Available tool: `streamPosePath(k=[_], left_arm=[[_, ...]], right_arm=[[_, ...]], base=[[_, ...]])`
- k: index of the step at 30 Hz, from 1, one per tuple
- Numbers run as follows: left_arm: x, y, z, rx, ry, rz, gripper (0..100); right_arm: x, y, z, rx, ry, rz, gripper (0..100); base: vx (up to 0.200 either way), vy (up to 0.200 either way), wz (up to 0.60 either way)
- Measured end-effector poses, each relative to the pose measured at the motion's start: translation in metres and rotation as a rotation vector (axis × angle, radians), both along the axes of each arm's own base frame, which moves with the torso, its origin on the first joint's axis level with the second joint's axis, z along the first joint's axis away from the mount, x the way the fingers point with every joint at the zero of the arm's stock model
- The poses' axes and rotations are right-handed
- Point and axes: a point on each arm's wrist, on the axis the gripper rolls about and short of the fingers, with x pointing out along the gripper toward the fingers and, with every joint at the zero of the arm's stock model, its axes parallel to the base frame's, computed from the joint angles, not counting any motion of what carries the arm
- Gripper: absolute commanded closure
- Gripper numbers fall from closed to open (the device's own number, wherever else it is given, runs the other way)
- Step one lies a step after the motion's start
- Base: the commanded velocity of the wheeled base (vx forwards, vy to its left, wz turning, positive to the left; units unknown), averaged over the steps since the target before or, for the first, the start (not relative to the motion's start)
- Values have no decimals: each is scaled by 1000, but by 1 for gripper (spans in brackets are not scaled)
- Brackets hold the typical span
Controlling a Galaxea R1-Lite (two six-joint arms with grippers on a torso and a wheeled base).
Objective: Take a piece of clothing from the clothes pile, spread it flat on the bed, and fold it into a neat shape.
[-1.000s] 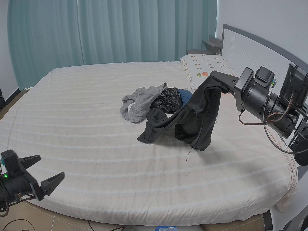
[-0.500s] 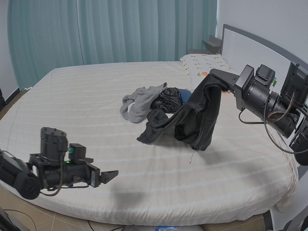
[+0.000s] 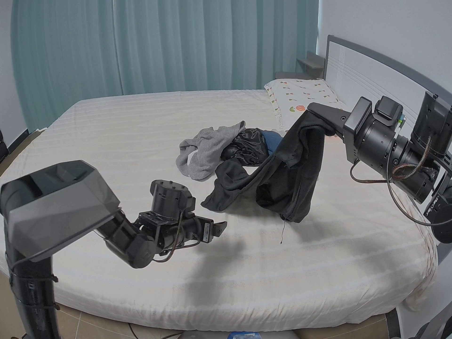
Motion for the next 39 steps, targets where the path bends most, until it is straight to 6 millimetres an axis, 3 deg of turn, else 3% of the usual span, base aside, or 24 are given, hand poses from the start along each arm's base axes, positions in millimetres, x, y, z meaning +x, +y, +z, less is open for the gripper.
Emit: streamPosePath(k=[14, 15, 21, 27, 34, 39], left_arm=[[76, -47, -37, -45, -112, 79, 0], [81, -49, -39, -45, -123, 93, 100], [102, -57, -53, -76, -133, 177, 100], [103, -56, -64, -128, -90, 225, 100], [77, -40, -60, -115, -11, 208, 100], [46, -24, -32, -110, 35, 192, 100]], right_arm=[[3, -6, 1, 10, -1, -18, 100], [3, -6, 1, 9, 0, -20, 100], [5, -9, -1, 10, 6, -29, 100], [8, -11, -6, 1, 24, -41, 100], [14, -10, -16, -18, 56, -46, 100], [23, -4, -30, -41, 96, -48, 100]], base=[[0, 0, 0], [0, 0, 0], [0, 0, 0], [0, 0, 0], [0, 0, 0], [0, 0, 0]])
